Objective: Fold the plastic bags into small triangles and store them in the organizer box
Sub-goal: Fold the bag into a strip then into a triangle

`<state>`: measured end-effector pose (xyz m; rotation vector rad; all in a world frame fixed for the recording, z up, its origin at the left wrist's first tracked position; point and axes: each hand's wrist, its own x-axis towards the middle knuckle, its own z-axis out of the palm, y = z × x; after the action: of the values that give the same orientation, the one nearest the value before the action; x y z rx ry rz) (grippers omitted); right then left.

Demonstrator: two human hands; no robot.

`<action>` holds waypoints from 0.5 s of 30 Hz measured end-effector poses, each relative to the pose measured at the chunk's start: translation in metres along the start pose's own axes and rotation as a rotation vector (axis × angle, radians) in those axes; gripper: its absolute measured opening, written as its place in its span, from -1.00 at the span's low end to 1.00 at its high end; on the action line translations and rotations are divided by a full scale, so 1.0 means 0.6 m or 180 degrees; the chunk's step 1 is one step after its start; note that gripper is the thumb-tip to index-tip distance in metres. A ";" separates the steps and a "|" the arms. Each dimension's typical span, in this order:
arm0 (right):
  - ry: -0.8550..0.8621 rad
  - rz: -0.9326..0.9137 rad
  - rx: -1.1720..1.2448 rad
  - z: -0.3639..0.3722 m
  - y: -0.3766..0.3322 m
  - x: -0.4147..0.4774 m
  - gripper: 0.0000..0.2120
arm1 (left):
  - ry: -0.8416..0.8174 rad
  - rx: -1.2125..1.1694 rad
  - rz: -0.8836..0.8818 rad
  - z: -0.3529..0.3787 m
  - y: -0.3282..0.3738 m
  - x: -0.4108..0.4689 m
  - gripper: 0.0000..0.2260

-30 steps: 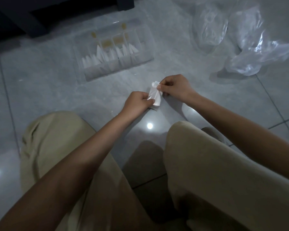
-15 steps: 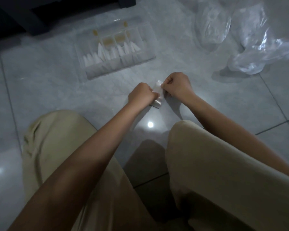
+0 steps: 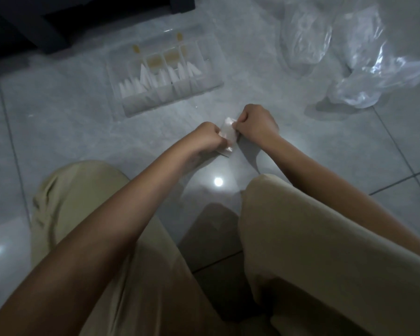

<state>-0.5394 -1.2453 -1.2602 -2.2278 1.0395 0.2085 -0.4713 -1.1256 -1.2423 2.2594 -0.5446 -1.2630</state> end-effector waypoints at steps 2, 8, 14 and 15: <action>0.0093 -0.0058 -0.0201 0.006 -0.007 -0.004 -0.98 | -0.0127 -0.0036 0.0072 -0.010 0.000 -0.006 -0.78; -0.0197 -0.0035 -0.0130 -0.013 -0.006 0.007 -0.84 | -0.0188 0.0013 0.0240 -0.012 -0.013 -0.023 -0.69; -0.0183 -0.0027 -0.0215 -0.010 -0.006 0.010 -0.83 | -0.0175 0.0167 0.0184 -0.004 -0.031 -0.030 -0.70; -0.0162 -0.0028 -0.0213 -0.010 -0.005 0.010 -0.86 | -0.0181 0.0107 0.0184 -0.004 -0.035 -0.031 -0.67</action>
<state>-0.5339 -1.2515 -1.2563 -2.2746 1.0086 0.2988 -0.4764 -1.0980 -1.2416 2.2241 -0.6519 -1.3018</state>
